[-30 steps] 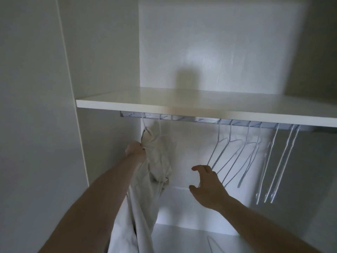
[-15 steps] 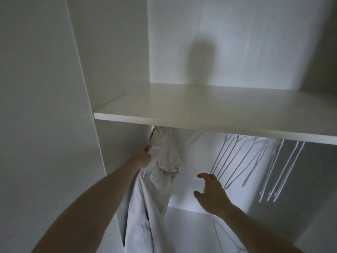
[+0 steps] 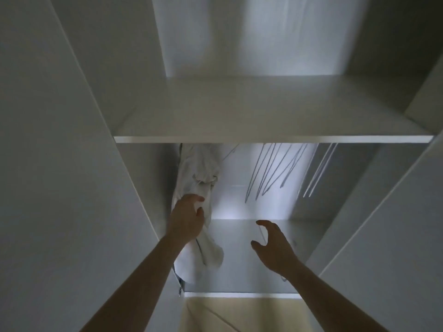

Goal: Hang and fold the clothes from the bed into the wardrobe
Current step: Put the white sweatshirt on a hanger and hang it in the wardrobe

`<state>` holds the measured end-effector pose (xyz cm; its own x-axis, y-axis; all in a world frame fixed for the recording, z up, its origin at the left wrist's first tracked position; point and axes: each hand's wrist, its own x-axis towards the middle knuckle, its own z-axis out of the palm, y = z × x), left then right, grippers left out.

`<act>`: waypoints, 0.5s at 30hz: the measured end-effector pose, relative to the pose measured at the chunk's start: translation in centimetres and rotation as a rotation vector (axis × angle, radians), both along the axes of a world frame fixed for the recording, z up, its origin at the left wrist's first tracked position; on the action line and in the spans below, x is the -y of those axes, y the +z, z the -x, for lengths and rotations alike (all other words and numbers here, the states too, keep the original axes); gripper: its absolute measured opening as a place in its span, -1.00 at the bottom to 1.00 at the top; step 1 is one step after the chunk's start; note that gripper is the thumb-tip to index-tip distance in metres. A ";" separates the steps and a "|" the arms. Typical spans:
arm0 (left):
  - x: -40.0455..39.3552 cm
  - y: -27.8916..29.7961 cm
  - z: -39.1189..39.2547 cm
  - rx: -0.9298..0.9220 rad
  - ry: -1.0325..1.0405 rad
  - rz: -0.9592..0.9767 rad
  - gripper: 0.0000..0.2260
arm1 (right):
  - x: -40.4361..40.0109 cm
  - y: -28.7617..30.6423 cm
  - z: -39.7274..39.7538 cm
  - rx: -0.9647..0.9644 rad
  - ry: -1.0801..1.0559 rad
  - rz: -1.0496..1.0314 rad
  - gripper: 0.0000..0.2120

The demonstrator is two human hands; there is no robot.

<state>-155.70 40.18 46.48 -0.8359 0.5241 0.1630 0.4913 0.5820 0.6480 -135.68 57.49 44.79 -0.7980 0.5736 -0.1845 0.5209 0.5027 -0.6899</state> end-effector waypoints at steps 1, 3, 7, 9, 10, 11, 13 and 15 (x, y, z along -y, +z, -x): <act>0.0 -0.4 -1.3 0.004 -0.060 -0.015 -0.78 | 0.9 -0.5 -1.5 0.007 -0.047 0.007 -0.44; -0.6 -1.4 -3.9 0.013 -0.202 -0.001 -0.80 | 2.5 -1.4 -4.6 0.007 -0.162 0.023 -0.43; -1.7 -2.5 -9.7 0.020 -0.484 0.091 -0.78 | 6.1 -2.4 -11.9 0.033 -0.361 0.066 -0.43; -2.1 -2.8 -13.3 0.007 -0.636 0.134 -0.78 | 8.4 -2.6 -16.4 0.037 -0.467 0.082 -0.43; -2.1 -2.8 -15.2 0.004 -0.709 0.148 -0.78 | 9.7 -2.7 -18.8 0.044 -0.526 0.093 -0.43; -2.1 -2.7 -16.8 0.004 -0.770 0.164 -0.77 | 10.8 -2.8 -20.9 0.043 -0.575 0.101 -0.44; -2.4 -2.0 -21.9 -0.004 -0.931 0.192 -0.77 | 13.5 -2.7 -26.6 0.029 -0.722 0.104 -0.45; -2.4 -1.4 -26.0 0.003 -1.058 0.205 -0.77 | 15.8 -2.7 -31.0 0.016 -0.827 0.098 -0.46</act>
